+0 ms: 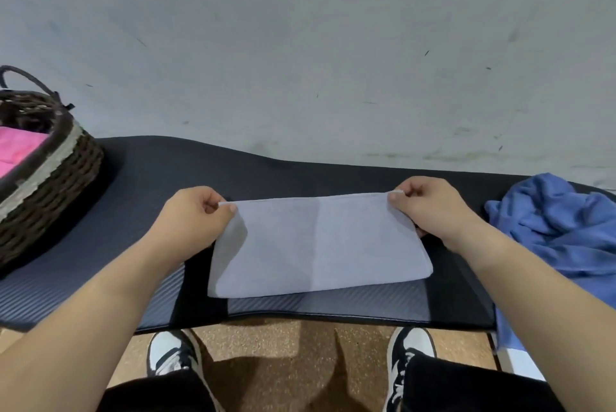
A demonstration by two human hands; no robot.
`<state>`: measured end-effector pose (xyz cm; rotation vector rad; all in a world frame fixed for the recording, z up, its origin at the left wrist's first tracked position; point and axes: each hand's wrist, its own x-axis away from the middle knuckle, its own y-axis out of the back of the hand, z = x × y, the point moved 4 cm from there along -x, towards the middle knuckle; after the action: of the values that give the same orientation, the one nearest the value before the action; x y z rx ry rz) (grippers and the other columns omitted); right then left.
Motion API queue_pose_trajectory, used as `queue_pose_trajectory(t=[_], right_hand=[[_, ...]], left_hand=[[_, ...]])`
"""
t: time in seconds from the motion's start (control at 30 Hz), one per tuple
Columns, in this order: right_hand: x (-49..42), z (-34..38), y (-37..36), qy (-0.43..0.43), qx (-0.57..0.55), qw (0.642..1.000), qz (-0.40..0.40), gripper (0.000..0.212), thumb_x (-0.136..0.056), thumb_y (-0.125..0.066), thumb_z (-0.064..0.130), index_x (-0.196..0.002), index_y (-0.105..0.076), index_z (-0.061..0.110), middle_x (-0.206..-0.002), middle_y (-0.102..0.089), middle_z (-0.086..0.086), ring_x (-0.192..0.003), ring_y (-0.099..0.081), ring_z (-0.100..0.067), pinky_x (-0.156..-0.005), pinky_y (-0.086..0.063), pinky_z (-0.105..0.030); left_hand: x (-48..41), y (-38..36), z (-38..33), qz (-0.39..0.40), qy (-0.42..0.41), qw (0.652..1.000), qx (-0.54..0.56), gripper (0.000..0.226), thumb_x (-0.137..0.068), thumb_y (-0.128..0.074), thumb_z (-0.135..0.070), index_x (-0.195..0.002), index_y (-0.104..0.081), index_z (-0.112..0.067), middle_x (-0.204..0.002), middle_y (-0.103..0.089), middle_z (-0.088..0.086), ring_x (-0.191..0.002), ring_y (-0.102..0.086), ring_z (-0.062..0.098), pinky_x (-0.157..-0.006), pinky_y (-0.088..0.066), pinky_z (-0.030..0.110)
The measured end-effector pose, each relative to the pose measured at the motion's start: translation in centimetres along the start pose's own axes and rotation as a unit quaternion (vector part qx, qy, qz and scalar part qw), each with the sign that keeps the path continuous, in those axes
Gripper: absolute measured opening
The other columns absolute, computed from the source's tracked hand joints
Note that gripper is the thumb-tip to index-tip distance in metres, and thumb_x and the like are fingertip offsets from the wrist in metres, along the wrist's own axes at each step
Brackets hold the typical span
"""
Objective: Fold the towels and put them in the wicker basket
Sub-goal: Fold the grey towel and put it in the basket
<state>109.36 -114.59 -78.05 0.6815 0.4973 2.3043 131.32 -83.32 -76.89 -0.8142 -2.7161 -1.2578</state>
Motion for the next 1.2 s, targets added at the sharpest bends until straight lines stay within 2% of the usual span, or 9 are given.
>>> queue_pose_trajectory(t=[0.17, 0.3, 0.5, 0.63, 0.7, 0.8, 0.97, 1.07, 1.2], right_hand=[[-0.4, -0.2, 0.0, 0.002, 0.015, 1.0, -0.019, 0.018, -0.1, -0.061, 0.025, -0.093, -0.066, 0.01, -0.085, -0.066, -0.009, -0.07, -0.059, -0.023, -0.049, -0.054, -0.03], [-0.3, -0.3, -0.3, 0.029, 0.088, 0.994, -0.05, 0.019, -0.096, -0.063, 0.033, -0.089, -0.061, 0.016, -0.069, -0.062, -0.002, -0.063, -0.057, -0.023, -0.057, -0.047, -0.031], [1.0, 1.9, 0.2, 0.1, 0.177, 0.973, -0.112, 0.028, -0.094, -0.068, 0.04, -0.115, -0.061, 0.023, -0.105, -0.063, 0.004, -0.091, -0.062, -0.016, -0.076, -0.05, -0.035], [3.2, 3.8, -2.2, 0.185, 0.229, 0.955, 0.031, 0.051, -0.094, -0.066, 0.05, -0.137, -0.06, 0.025, -0.139, -0.055, 0.007, -0.135, -0.048, -0.014, -0.109, -0.038, -0.029], [4.0, 3.3, -3.8, 0.162, 0.293, 0.933, 0.128, 0.072, -0.093, -0.062, 0.063, -0.154, -0.044, 0.029, -0.164, -0.034, 0.001, -0.158, -0.018, -0.02, -0.126, -0.019, -0.036], [4.4, 2.2, -4.5, 0.137, 0.365, 0.902, 0.186, 0.087, -0.092, -0.055, 0.071, -0.163, -0.017, 0.039, -0.174, 0.003, 0.005, -0.159, 0.014, -0.015, -0.129, 0.003, -0.046], [4.3, 1.9, -4.7, 0.139, 0.378, 0.895, 0.19, 0.096, -0.089, -0.058, 0.073, -0.164, -0.007, 0.041, -0.174, 0.011, 0.006, -0.158, 0.021, -0.015, -0.129, 0.005, -0.049], [5.0, 2.0, -6.2, 0.147, 0.419, 0.878, 0.177, 0.099, -0.088, -0.054, 0.077, -0.164, -0.002, 0.04, -0.173, 0.014, 0.003, -0.157, 0.024, -0.019, -0.127, 0.01, -0.053], [5.6, 3.3, -6.4, 0.195, 0.416, 0.876, 0.146, 0.098, -0.081, -0.044, 0.087, -0.162, -0.016, 0.04, -0.172, -0.002, -0.001, -0.159, 0.008, -0.022, -0.127, 0.004, -0.052]], left_hand=[[0.1, 0.1, -0.3, -0.009, 0.0, 1.0, -0.016, 0.02, -0.098, -0.066, -0.035, -0.089, -0.068, -0.018, -0.076, -0.073, 0.006, -0.057, -0.065, 0.019, -0.053, -0.046, 0.027], [-0.1, -0.3, -0.4, -0.033, -0.016, 0.998, -0.059, 0.018, -0.096, -0.067, -0.037, -0.094, -0.065, -0.02, -0.08, -0.068, 0.001, -0.081, -0.066, 0.02, -0.061, -0.046, 0.028], [0.0, -0.7, -0.9, 0.002, -0.038, 0.993, -0.108, 0.062, -0.087, -0.077, -0.044, -0.14, -0.054, -0.022, -0.11, -0.059, -0.003, -0.096, -0.059, 0.014, -0.076, -0.044, 0.029], [0.4, -1.0, -1.0, 0.034, 0.015, 0.998, -0.057, 0.039, -0.083, -0.083, -0.037, -0.113, -0.066, -0.02, -0.095, -0.064, -0.003, -0.086, -0.061, 0.013, -0.069, -0.046, 0.03], [0.6, -1.1, -1.2, 0.06, 0.034, 0.996, -0.049, 0.026, -0.083, -0.082, -0.035, -0.095, -0.068, -0.017, -0.086, -0.066, 0.0, -0.077, -0.062, 0.017, -0.06, -0.045, 0.03], [0.9, -0.6, -1.7, 0.07, 0.033, 0.997, -0.022, 0.025, -0.085, -0.078, -0.034, -0.09, -0.066, -0.012, -0.082, -0.065, 0.002, -0.07, -0.057, 0.017, -0.058, -0.042, 0.029], [1.6, 0.6, -2.2, 0.036, 0.006, 0.998, 0.047, 0.029, -0.094, -0.07, -0.042, -0.096, -0.061, -0.014, -0.084, -0.06, 0.0, -0.073, -0.055, 0.016, -0.061, -0.042, 0.029], [1.8, 0.9, -1.6, 0.027, 0.004, 0.999, 0.037, 0.03, -0.097, -0.063, -0.047, -0.1, -0.059, -0.017, -0.095, -0.066, 0.005, -0.086, -0.063, 0.025, -0.068, -0.049, 0.037], [2.0, 2.8, -2.1, -0.01, 0.002, 0.998, 0.065, 0.029, -0.094, -0.066, -0.047, -0.102, -0.062, -0.02, -0.099, -0.072, 0.002, -0.092, -0.072, 0.025, -0.081, -0.061, 0.052]])
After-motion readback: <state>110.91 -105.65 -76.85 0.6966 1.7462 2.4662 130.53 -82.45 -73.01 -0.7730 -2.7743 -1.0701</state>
